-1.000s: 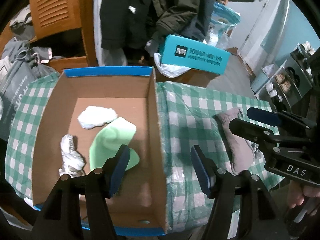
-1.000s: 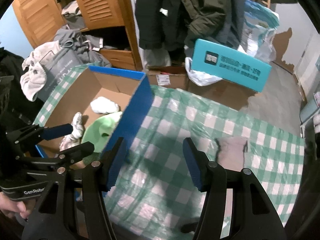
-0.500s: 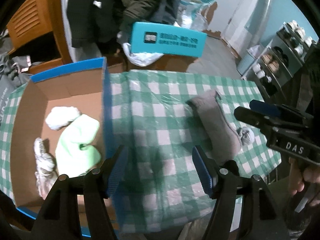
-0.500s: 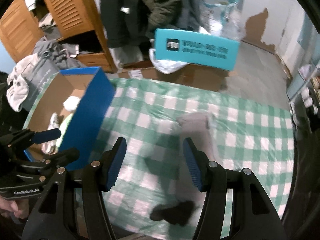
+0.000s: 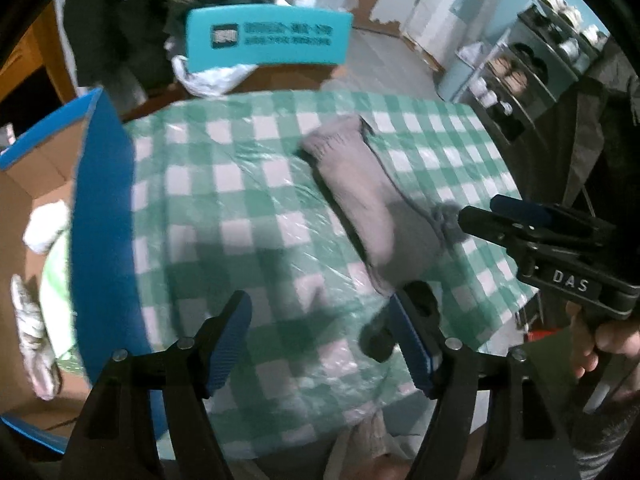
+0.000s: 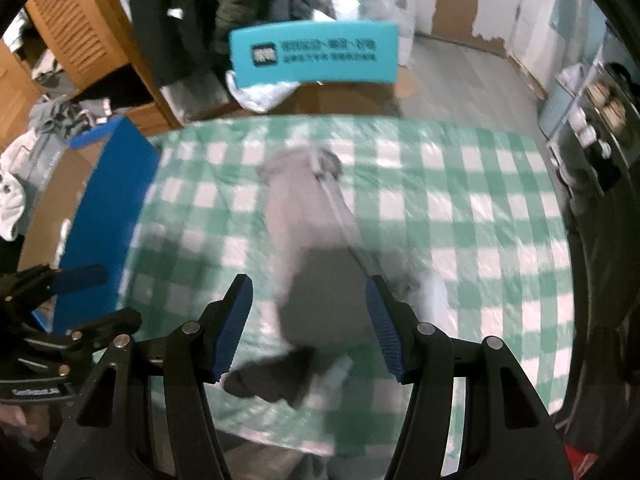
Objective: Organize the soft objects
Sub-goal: 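Withdraw both grippers from the box back over the table, then grasp the black sock with left gripper while right gripper grasps the grey sock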
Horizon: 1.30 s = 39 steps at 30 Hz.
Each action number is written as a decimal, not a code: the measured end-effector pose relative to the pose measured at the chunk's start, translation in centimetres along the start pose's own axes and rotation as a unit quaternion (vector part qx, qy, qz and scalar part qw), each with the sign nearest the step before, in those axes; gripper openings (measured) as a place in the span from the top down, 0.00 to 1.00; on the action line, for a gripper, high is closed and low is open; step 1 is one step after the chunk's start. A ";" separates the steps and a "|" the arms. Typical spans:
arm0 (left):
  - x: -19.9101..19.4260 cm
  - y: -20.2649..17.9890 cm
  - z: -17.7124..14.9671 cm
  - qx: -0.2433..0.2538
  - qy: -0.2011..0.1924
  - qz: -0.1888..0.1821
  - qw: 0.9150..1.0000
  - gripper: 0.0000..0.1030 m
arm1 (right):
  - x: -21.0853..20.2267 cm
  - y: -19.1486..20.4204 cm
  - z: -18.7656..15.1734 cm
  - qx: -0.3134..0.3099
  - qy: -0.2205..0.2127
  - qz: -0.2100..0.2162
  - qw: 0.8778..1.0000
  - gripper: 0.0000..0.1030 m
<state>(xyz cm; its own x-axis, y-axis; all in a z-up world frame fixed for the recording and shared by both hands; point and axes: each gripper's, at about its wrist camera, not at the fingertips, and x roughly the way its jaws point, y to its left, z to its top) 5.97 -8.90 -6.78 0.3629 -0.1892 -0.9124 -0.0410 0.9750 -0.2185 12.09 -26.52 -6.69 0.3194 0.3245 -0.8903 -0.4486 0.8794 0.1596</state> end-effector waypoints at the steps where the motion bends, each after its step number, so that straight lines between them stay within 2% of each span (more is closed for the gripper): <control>1: 0.3 -0.5 -0.1 0.006 0.002 -0.001 1.000 0.29 | 0.2 -0.5 -0.5 0.006 0.005 -0.005 1.000 0.44; 6: 1.9 -2.6 -1.0 0.031 0.017 -0.009 0.999 0.29 | 0.7 -2.4 -2.7 0.025 0.025 -0.009 0.999 0.44; 11: 3.5 -4.0 -1.5 0.034 0.033 -0.020 0.999 0.29 | 1.2 -4.1 -4.2 0.043 0.041 -0.021 0.998 0.44; 15: 4.2 -5.0 -1.8 0.040 0.038 -0.021 0.998 0.28 | 1.6 -5.2 -4.9 0.057 0.049 -0.031 0.997 0.44; 18: 4.6 -5.7 -1.8 0.045 0.036 -0.022 0.998 0.22 | 1.9 -5.9 -5.2 0.065 0.054 -0.031 0.996 0.44; 28: 6.8 -7.5 -1.9 0.050 0.057 -0.029 0.997 0.22 | 2.2 -7.3 -5.9 0.086 0.058 -0.029 0.994 0.44; 34: 8.5 -8.1 -2.0 0.055 0.074 -0.020 0.996 0.22 | 2.6 -7.9 -5.9 0.096 0.061 -0.029 0.993 0.44; 39: 10.1 -8.5 -2.4 0.079 0.094 -0.002 0.992 0.23 | 3.2 -8.1 -6.0 0.100 0.067 -0.031 0.992 0.44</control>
<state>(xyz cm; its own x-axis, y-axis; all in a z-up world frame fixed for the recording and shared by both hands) 7.72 -19.41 -14.95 0.1819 -0.1976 -0.9633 0.1119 0.9774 -0.1794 11.79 -34.72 -13.38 0.2206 0.2299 -0.9479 -0.2534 0.9520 0.1719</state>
